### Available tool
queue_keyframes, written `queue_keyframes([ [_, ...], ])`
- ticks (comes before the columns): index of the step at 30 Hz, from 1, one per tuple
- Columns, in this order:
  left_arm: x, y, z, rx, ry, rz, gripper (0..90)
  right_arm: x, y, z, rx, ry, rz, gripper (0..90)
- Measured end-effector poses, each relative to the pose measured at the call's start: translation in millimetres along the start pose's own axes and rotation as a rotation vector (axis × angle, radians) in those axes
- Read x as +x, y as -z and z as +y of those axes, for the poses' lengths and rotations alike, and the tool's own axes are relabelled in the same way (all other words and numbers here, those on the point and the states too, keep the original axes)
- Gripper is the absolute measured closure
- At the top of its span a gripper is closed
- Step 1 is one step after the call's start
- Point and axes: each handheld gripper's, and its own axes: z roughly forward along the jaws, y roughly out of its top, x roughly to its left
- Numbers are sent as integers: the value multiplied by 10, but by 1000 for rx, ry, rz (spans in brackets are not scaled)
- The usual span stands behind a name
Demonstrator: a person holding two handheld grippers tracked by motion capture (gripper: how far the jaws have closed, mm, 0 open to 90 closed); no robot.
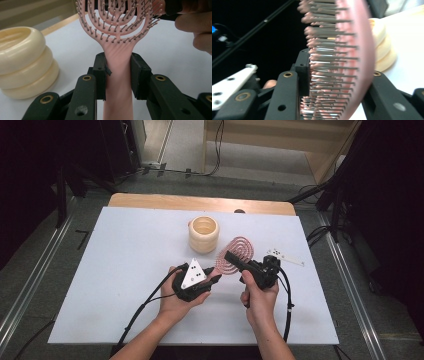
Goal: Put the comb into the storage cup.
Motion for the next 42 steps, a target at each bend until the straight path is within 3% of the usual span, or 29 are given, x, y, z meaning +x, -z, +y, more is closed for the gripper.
queue_keyframes([
  [3, 18, 5, -8, -10, 17, -19, 694, 7, 15, -2, 2, 16, 9, 612],
  [4, 28, 11, -8, -17, 31, -21, 609, 27, 30, -5, -7, 55, 7, 614],
  [7, 60, 40, 3, -38, 67, -22, 429, 60, 55, 1, -4, 105, -9, 616],
  [13, 132, 162, -25, -67, 111, -45, 257, 105, 73, 3, 1, 172, -18, 616],
  [22, 311, 462, -199, -89, 168, 10, 17, 169, 72, -2, 12, 225, -16, 617],
  [29, 433, 690, -296, -122, 205, 30, 0, 183, 63, 0, 17, 255, -22, 617],
  [37, 501, 938, -442, -128, 191, 83, 0, 192, 63, 28, 24, 269, -25, 617],
  [42, 550, 1089, -543, -132, 196, 118, 0, 198, 56, 68, 31, 289, -51, 617],
])
